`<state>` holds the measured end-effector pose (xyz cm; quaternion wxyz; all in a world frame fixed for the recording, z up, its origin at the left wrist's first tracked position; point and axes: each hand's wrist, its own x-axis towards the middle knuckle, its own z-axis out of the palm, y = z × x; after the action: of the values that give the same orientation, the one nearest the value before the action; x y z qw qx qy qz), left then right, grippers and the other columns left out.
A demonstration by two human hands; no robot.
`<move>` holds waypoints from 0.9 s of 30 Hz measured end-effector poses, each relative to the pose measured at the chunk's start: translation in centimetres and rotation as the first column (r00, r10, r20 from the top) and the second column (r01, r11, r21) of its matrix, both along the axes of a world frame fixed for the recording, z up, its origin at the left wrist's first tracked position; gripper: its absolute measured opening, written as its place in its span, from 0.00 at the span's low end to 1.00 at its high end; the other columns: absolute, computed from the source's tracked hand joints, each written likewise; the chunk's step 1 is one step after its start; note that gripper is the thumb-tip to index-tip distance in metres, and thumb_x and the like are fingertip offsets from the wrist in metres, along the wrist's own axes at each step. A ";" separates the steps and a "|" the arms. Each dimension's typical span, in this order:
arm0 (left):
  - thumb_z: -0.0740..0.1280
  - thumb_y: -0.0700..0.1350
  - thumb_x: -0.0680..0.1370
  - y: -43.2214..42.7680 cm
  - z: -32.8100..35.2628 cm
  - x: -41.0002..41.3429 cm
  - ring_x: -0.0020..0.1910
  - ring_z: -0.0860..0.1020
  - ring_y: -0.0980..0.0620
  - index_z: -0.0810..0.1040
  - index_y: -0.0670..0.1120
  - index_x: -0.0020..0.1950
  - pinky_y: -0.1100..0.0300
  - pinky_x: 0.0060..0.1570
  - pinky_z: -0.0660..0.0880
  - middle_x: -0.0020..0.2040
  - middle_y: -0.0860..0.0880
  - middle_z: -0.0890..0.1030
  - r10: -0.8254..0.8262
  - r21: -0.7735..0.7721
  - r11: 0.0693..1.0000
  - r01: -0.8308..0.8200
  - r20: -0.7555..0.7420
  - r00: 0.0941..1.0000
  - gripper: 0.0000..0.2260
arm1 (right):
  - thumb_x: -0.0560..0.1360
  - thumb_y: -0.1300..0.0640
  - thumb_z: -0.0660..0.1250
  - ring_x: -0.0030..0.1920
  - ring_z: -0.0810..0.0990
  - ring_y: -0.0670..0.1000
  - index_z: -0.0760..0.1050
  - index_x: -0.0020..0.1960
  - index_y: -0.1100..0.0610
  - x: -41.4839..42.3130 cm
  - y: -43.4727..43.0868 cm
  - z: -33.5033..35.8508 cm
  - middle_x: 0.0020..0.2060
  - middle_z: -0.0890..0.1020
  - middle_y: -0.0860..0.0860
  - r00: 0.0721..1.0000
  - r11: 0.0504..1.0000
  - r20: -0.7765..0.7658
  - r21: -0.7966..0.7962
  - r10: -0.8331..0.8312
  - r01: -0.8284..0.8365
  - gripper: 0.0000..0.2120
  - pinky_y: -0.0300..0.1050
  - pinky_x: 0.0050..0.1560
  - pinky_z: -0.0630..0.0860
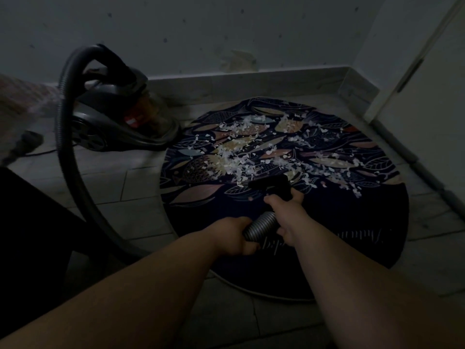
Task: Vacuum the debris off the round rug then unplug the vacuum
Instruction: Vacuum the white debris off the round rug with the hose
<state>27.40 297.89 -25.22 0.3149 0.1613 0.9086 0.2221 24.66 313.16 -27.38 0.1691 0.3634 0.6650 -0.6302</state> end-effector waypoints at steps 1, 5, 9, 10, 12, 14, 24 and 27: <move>0.68 0.53 0.75 -0.2 0.1 0.1 0.57 0.76 0.47 0.71 0.46 0.63 0.60 0.53 0.71 0.58 0.44 0.78 0.002 -0.005 1.000 -0.002 -0.003 1.000 0.20 | 0.72 0.50 0.70 0.52 0.78 0.59 0.50 0.74 0.36 0.0 -0.3 0.0 0.61 0.74 0.56 1.000 1.000 0.003 0.005 0.011 -0.011 0.39 0.60 0.56 0.78; 0.68 0.53 0.75 -1.3 0.4 0.3 0.57 0.76 0.47 0.71 0.45 0.61 0.60 0.53 0.71 0.58 0.45 0.78 0.004 -0.021 1.000 -0.004 -0.008 1.000 0.19 | 0.73 0.51 0.69 0.51 0.78 0.57 0.50 0.74 0.37 -0.2 -1.4 0.1 0.53 0.75 0.53 0.998 0.998 -0.002 -0.010 0.065 -0.065 0.38 0.59 0.57 0.77; 0.68 0.52 0.75 -2.4 0.6 0.6 0.56 0.77 0.47 0.72 0.45 0.60 0.61 0.53 0.71 0.57 0.45 0.78 0.019 -0.022 1.000 -0.019 -0.012 1.000 0.18 | 0.73 0.51 0.70 0.50 0.78 0.57 0.50 0.75 0.38 -0.1 -2.5 0.1 0.56 0.74 0.54 0.996 0.995 -0.004 -0.050 0.088 -0.088 0.39 0.57 0.54 0.78; 0.68 0.52 0.74 -2.6 0.6 0.6 0.56 0.77 0.47 0.72 0.45 0.60 0.60 0.53 0.72 0.57 0.45 0.78 0.018 -0.023 1.000 -0.018 -0.010 1.000 0.18 | 0.73 0.51 0.70 0.51 0.78 0.57 0.50 0.75 0.38 0.0 -2.8 0.0 0.58 0.75 0.54 0.997 0.995 -0.008 -0.052 0.081 -0.082 0.39 0.56 0.52 0.79; 0.68 0.52 0.75 -2.7 0.4 0.5 0.56 0.77 0.46 0.71 0.45 0.60 0.59 0.53 0.72 0.57 0.44 0.78 0.007 -0.026 1.000 -0.008 -0.003 1.000 0.18 | 0.74 0.52 0.68 0.50 0.77 0.57 0.50 0.76 0.40 0.1 -3.1 -0.1 0.59 0.74 0.55 0.998 0.997 -0.023 -0.037 0.062 -0.063 0.38 0.51 0.45 0.77; 0.68 0.52 0.75 -2.5 0.3 0.3 0.56 0.76 0.46 0.71 0.45 0.61 0.59 0.54 0.72 0.58 0.44 0.78 -0.005 -0.023 1.000 0.005 0.006 1.000 0.18 | 0.75 0.52 0.67 0.48 0.75 0.56 0.49 0.76 0.41 0.0 -2.9 -0.1 0.59 0.73 0.54 0.999 0.999 -0.028 -0.002 0.045 -0.045 0.38 0.51 0.45 0.74; 0.68 0.52 0.75 0.4 -0.5 -1.4 0.58 0.76 0.47 0.70 0.45 0.64 0.61 0.53 0.70 0.60 0.44 0.77 -0.035 0.014 0.999 0.035 0.038 0.999 0.20 | 0.76 0.52 0.67 0.51 0.76 0.59 0.47 0.77 0.41 -0.7 -0.4 -0.5 0.64 0.72 0.58 0.994 0.990 -0.028 0.080 -0.110 0.112 0.38 0.53 0.46 0.75; 0.68 0.52 0.75 0.8 -0.8 -1.7 0.57 0.76 0.48 0.70 0.46 0.64 0.63 0.51 0.70 0.59 0.45 0.77 -0.035 0.023 0.999 0.034 0.047 0.998 0.21 | 0.76 0.52 0.66 0.49 0.75 0.58 0.47 0.77 0.40 -0.9 0.1 -0.8 0.64 0.72 0.58 0.993 0.990 -0.036 0.081 -0.116 0.118 0.38 0.51 0.44 0.74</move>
<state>25.69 298.69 -26.01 0.3381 0.1750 0.8955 0.2305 23.75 313.23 -28.22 0.1063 0.3987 0.6706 -0.6165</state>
